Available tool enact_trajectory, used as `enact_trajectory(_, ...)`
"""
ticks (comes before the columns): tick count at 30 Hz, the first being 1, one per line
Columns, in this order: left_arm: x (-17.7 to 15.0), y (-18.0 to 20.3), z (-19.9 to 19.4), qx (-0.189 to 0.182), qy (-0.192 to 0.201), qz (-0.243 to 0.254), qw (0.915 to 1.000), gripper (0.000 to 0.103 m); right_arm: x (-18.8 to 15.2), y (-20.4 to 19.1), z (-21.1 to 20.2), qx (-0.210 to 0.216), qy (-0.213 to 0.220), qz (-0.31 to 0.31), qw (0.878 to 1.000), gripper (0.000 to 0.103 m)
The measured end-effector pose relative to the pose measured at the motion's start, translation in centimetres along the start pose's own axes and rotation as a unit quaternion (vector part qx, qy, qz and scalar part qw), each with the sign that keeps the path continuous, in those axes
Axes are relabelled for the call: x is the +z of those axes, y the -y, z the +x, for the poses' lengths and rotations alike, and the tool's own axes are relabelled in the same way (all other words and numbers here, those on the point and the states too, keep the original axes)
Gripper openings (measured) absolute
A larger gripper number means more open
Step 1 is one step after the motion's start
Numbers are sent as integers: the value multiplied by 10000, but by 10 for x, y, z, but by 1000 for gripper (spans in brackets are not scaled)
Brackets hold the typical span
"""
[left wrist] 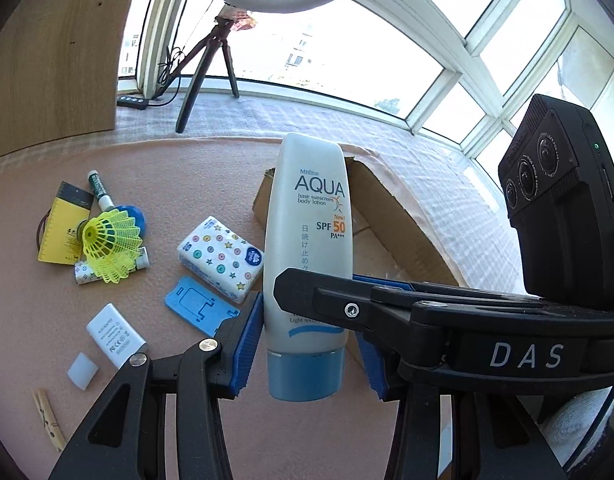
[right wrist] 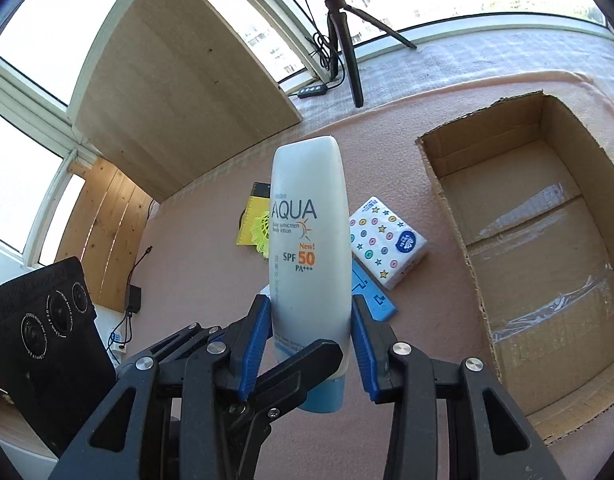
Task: Organize objects
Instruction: 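Lift the sunscreen tube with the right gripper and release it in the box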
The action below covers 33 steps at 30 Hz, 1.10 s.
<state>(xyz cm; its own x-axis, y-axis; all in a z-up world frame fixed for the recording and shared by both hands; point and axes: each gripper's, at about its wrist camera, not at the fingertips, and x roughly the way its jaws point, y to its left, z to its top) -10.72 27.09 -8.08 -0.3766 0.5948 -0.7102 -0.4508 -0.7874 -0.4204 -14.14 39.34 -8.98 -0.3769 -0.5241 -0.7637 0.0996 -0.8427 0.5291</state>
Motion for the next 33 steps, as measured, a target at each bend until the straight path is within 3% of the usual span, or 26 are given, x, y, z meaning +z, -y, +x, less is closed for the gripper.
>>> enact_trajectory(8, 12, 75, 61, -331, -275, 446, 9981, 49, 3, 71, -51, -337, 343, 472, 9977, 37)
enact_trajectory(18, 9, 108, 97, -378, -503, 713, 9955, 50, 1, 115, -67, -534, 482, 774, 9944, 37)
enact_trajectory(19, 10, 108, 100, -304, -533, 757, 9952, 60, 0, 117, -68, -549, 519, 778, 9941, 37)
enact_trajectory(20, 9, 109, 101, -234, -558, 789, 9950, 69, 0, 118, -71, -616, 606, 776, 9932, 39)
enact_trajectory(21, 10, 106, 101, -191, -536, 797, 9952, 83, -1, 118, -75, -740, 689, 754, 9920, 51)
enact_trajectory(22, 9, 105, 99, -158, -485, 809, 9954, 85, 0, 118, -78, -900, 771, 731, 9903, 67)
enact_trajectory(23, 8, 103, 96, -119, -464, 836, 9953, 85, -1, 118, -83, -1048, 880, 703, 9881, 72)
enact_trajectory(33, -4, 79, 57, 129, -316, 827, 9960, 85, -12, 93, -93, -1276, 1113, 347, 9849, 74)
